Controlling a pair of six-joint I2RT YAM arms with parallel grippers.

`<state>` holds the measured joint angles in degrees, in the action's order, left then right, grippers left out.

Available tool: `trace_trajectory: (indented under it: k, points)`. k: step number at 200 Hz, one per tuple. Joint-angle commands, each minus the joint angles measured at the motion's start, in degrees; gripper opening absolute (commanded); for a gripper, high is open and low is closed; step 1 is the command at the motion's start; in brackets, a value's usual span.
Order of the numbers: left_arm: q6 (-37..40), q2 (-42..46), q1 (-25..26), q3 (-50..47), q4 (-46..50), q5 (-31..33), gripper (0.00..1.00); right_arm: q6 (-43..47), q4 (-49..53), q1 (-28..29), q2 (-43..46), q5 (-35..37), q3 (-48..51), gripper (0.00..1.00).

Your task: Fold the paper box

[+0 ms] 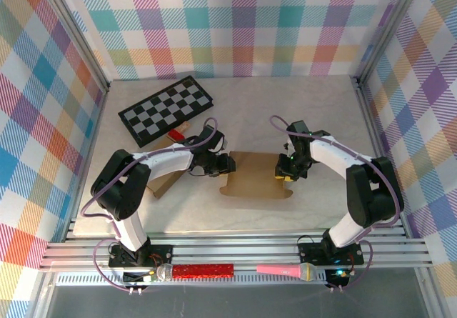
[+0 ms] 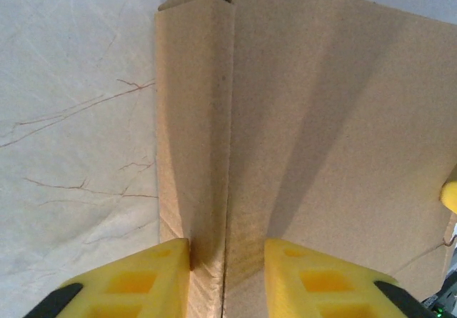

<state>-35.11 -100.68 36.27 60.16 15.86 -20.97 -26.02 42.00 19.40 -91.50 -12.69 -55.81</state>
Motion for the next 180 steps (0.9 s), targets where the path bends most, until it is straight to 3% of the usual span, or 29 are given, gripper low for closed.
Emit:
trace_trajectory:
  k: [1,52,76,98,149,180]
  points:
    - [-0.10,-0.31,0.64,-1.25,-1.98,-1.88,0.26,1.06,-1.13,0.13,-2.76,-0.43,1.75,0.22]
    - [0.13,-0.11,0.64,-1.98,-2.01,-1.88,0.18,1.23,-2.82,-0.32,-3.33,-4.62,2.10,0.20]
    - [0.61,0.46,0.64,-2.48,-1.44,-0.97,0.16,1.69,-3.41,-1.35,-2.76,-6.68,2.05,0.24]
    - [1.48,0.58,0.64,-2.48,-0.61,-0.39,0.16,2.16,-3.83,-3.45,-2.34,-8.65,1.44,0.33]
    - [2.73,0.15,0.64,-1.10,2.12,-0.39,0.13,4.18,-4.78,-9.92,-3.68,-11.57,-0.76,0.70]
    - [2.42,-0.07,0.64,-1.06,1.94,-0.33,0.13,5.29,-5.83,-12.37,-7.08,-15.44,-2.18,0.78]
